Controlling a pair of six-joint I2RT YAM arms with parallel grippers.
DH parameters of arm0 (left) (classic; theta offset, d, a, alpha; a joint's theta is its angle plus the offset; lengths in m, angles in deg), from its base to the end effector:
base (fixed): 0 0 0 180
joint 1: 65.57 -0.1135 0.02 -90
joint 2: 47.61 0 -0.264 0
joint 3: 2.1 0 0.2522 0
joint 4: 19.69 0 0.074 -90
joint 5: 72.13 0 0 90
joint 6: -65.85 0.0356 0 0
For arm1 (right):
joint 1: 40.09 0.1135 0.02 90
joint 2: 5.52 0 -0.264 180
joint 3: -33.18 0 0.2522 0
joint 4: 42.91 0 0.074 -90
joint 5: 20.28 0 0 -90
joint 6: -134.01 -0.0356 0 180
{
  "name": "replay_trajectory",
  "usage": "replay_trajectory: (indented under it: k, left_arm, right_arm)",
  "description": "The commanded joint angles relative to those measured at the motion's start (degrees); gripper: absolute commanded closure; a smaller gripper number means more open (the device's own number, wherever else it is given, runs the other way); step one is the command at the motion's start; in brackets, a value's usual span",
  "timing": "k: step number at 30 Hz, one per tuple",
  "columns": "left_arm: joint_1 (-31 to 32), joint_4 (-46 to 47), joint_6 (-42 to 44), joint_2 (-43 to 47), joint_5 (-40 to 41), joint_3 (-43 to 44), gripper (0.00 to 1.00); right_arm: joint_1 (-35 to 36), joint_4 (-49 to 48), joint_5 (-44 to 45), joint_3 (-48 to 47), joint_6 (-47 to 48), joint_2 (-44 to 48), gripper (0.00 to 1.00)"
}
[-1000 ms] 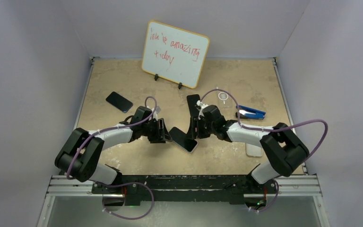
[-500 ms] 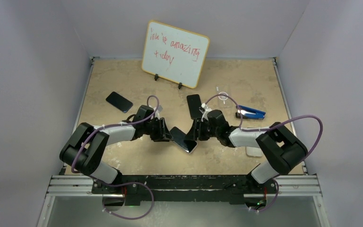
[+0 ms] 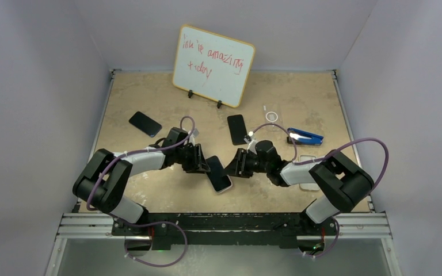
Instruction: Put the phone into the phone case
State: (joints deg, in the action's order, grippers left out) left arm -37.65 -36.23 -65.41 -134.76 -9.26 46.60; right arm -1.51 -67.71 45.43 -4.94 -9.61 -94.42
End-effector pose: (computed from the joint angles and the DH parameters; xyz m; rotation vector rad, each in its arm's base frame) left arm 0.2266 -0.1384 0.1338 -0.1103 2.7245 -1.0269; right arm 0.2020 0.1799 0.1354 -0.0057 2.3003 1.3670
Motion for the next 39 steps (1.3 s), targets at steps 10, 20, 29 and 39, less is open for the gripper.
replay_trajectory:
  k: [10,20,29,39]
  left_arm:
    - [0.38,-4.49,1.46,4.58,-2.30,-1.86,0.63]
    - [0.38,-0.83,-0.56,3.79,-3.85,-4.23,0.72]
    - [0.38,3.82,-3.09,3.50,-6.83,-6.79,0.88]
    - [0.38,9.19,-5.51,3.77,-10.19,-7.95,0.90]
  right_arm:
    - [2.65,1.46,3.78,-0.06,-0.01,2.29,0.46]
    - [2.97,3.05,3.95,-4.89,2.51,-3.94,0.42]
    - [5.30,-6.66,-0.52,-4.98,-1.87,-7.75,0.43]
    - [5.31,-16.09,-3.38,-4.53,-5.30,-11.00,0.60]
